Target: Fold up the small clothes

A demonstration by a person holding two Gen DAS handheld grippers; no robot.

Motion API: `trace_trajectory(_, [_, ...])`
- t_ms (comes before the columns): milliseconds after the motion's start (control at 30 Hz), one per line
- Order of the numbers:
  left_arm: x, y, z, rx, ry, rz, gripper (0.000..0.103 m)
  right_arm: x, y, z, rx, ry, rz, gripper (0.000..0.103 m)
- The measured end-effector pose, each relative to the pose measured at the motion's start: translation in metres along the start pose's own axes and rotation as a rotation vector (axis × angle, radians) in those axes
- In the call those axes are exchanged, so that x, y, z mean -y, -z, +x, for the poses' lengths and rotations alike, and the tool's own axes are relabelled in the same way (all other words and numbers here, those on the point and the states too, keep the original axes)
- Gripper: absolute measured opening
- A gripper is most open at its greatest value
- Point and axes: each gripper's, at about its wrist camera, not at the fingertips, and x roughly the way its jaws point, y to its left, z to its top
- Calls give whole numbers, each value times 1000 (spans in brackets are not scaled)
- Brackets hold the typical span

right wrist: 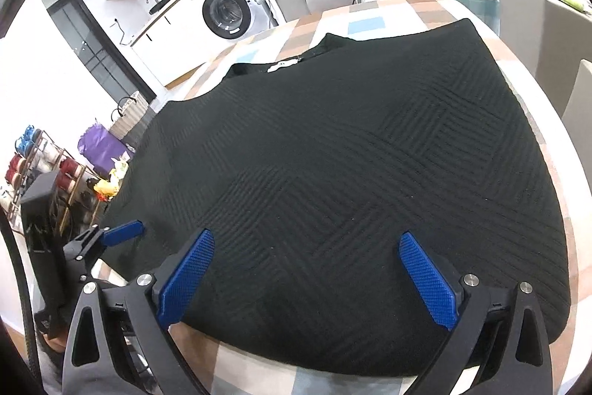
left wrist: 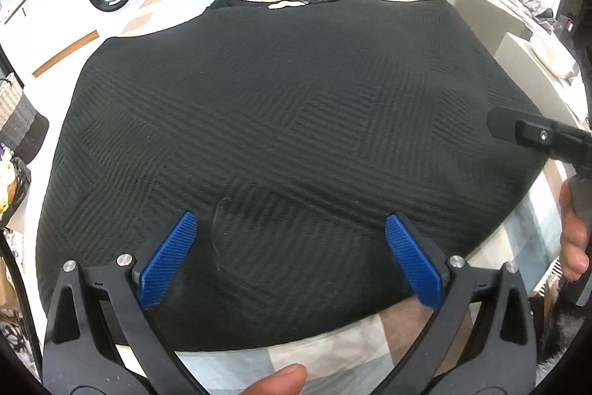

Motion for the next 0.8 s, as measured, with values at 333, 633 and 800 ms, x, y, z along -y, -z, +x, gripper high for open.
trace_trajectory(333, [7, 2, -2, -2, 25, 20, 85, -6, 2, -9, 20, -2, -14, 102])
trace_trajectory(633, [14, 10, -5, 7, 39, 60, 75, -13, 5, -9, 21, 3, -42, 96])
trace_trajectory(800, [12, 16, -6, 7, 28, 64, 72, -14, 10, 5, -17, 25, -77, 71])
